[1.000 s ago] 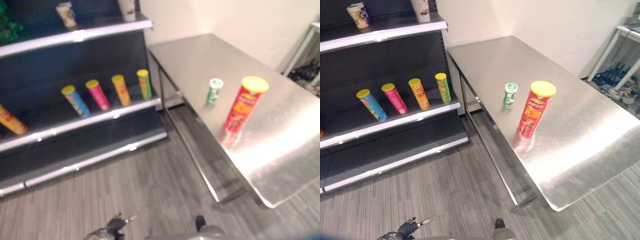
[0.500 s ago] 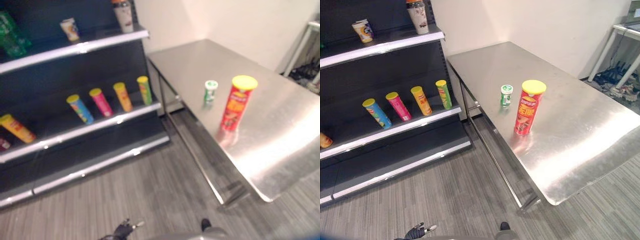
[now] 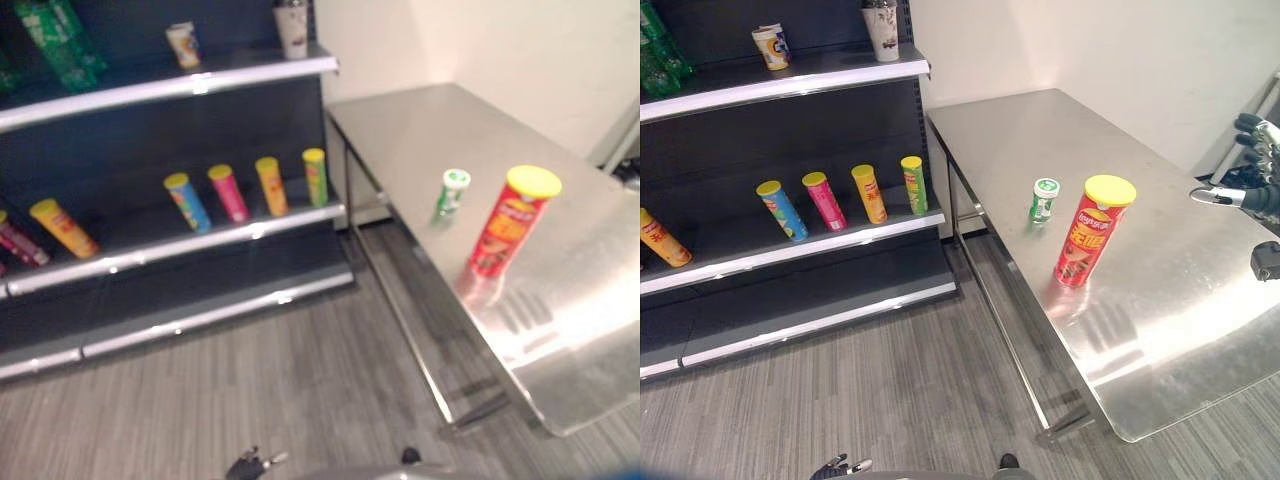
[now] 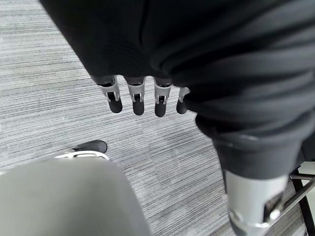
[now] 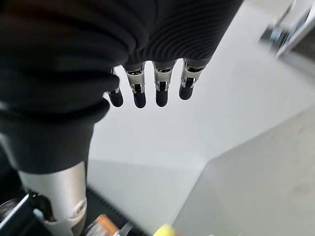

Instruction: Put the goods on the table back onto the shelves and tidy them up.

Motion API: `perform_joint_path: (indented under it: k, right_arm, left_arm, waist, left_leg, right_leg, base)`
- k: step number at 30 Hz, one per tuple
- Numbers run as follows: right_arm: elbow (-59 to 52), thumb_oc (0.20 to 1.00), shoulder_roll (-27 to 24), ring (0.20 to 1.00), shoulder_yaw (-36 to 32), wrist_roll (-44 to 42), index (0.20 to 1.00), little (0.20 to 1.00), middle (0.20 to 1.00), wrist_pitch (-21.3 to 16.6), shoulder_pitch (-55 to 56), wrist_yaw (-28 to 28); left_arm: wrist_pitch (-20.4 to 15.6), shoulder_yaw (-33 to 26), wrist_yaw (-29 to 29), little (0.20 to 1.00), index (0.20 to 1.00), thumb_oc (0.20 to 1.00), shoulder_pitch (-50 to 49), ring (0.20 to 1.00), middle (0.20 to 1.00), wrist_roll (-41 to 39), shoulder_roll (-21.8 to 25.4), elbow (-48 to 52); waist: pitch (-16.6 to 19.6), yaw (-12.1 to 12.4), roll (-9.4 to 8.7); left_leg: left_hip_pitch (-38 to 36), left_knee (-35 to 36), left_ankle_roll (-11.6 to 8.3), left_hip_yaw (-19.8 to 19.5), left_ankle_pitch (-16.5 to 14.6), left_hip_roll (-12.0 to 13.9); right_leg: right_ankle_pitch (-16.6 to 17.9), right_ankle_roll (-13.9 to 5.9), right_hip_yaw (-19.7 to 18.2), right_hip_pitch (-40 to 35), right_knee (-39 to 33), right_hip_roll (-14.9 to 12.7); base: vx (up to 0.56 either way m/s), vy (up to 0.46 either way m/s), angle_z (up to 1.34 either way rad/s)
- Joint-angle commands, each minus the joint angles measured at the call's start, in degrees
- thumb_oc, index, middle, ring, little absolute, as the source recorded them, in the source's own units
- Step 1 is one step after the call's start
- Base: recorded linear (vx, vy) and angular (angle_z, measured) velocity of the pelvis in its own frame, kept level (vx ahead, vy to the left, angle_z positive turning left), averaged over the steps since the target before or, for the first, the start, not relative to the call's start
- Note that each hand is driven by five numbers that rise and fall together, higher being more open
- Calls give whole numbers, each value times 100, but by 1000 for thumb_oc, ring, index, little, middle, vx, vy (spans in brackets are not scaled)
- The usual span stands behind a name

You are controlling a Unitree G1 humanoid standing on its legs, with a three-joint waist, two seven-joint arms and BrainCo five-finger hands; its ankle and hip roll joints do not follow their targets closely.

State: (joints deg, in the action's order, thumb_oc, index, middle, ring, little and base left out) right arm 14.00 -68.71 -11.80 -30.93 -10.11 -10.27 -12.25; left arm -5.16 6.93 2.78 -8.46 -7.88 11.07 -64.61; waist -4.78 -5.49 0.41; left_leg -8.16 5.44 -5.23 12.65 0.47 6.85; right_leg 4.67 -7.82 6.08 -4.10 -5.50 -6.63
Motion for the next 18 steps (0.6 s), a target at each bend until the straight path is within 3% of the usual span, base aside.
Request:
perform_joint_path:
  k: [1, 6, 12, 18]
  right_arm:
    - [-118, 1000, -517, 1000, 329, -490, 1000, 1000, 1000, -8, -701, -329]
    - [-160, 1000, -673, 1000, 794, -162, 1000, 1000, 1000, 82, -868, -477]
    - [47, 1000, -787, 1000, 1558, 859, 1000, 1000, 1000, 11, -1408, -122]
    - [-3, 1000, -841, 1000, 1982, 834, 1000, 1000, 1000, 14, -1637, -241]
  left_arm:
    - [-206, 321, 72, 1000, 1000, 1000, 385, 1000, 1000, -73, 231, -121]
    - [-202, 354, 95, 1000, 1000, 1000, 360, 1000, 1000, -11, 182, -137]
    - [-196, 354, 4, 1000, 1000, 1000, 428, 1000, 1000, -2, 194, -132]
    - [-219, 351, -28, 1000, 1000, 1000, 428, 1000, 1000, -60, 220, -131]
  waist:
    - [-66, 218, -321]
    - [-32, 254, -329]
    - [-39, 289, -339]
    - [-49, 314, -350]
  left_leg:
    - [-142, -44, -323, 188, -135, 5]
    - [-114, -44, -338, 155, -116, 18]
    - [-94, -44, -338, 145, -104, 15]
    - [-97, -44, -349, 123, -95, 15]
  right_leg:
    - [-700, -272, 229, -474, 50, 53]
    - [-701, -269, 287, -468, 50, 54]
    - [-684, -273, 319, -463, 50, 50]
    - [-697, -265, 347, -486, 50, 54]
  base:
    - [2, -11, 9]
    - [-3, -5, 9]
    - [0, 0, 0]
    - [0, 0, 0]
